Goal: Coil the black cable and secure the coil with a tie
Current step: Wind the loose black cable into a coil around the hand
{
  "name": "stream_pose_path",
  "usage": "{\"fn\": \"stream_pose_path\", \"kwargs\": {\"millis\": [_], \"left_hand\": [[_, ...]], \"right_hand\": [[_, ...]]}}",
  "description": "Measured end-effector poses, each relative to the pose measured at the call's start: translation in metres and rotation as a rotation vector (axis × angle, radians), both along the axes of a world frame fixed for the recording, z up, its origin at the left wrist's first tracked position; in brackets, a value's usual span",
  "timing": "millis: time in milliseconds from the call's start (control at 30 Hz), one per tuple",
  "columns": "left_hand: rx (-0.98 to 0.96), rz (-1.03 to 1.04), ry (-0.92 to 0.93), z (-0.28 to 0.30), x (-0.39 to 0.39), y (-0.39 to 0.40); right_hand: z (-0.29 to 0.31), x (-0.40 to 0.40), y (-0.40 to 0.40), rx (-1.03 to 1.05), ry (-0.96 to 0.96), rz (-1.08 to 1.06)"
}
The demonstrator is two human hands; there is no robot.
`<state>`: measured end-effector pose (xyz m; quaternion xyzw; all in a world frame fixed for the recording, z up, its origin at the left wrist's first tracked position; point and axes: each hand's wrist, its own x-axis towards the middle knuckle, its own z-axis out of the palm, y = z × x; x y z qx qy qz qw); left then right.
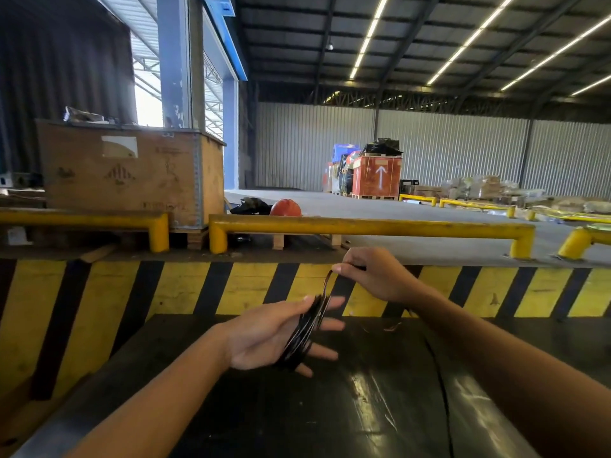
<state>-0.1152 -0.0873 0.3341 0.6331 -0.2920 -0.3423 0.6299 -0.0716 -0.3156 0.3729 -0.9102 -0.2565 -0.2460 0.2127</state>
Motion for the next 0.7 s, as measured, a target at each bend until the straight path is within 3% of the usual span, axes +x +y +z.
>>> {"fn": "stream_pose_path", "kwargs": {"millis": [133,233,300,367,433,533,600,700], "left_hand": [[-0.545,0.025,0.119,0.026,-0.013,-0.019],[-0.718,0.285,-0.022,0.055,-0.012,-0.021],[-0.726,0.46,-0.175,0.066,-0.006,-0.015],[-0.539,0.64,-0.338,0.067,0.0,-0.006],[-0.153,0.76,-0.568,0.061,0.003,0.004],[0.388,0.671,-0.808,0.037,0.009,0.02],[0.531,0.58,-0.732,0.023,0.008,0.024],[0.481,0.359,-0.435,0.016,0.0,0.021]], "right_hand": [[-0.055,-0.001,0.02,0.083,0.171,0.023],[-0.083,-0.029,0.047,-0.076,0.422,0.099],[-0.09,-0.046,0.057,-0.255,0.536,0.146],[-0.081,-0.055,0.056,-0.321,0.556,0.169],[-0.057,-0.056,0.047,-0.308,0.452,0.163],[-0.011,-0.048,0.024,-0.28,0.181,0.148],[0.014,-0.041,0.008,-0.226,0.059,0.114],[0.029,-0.033,0.001,-0.15,-0.059,0.044]]}}
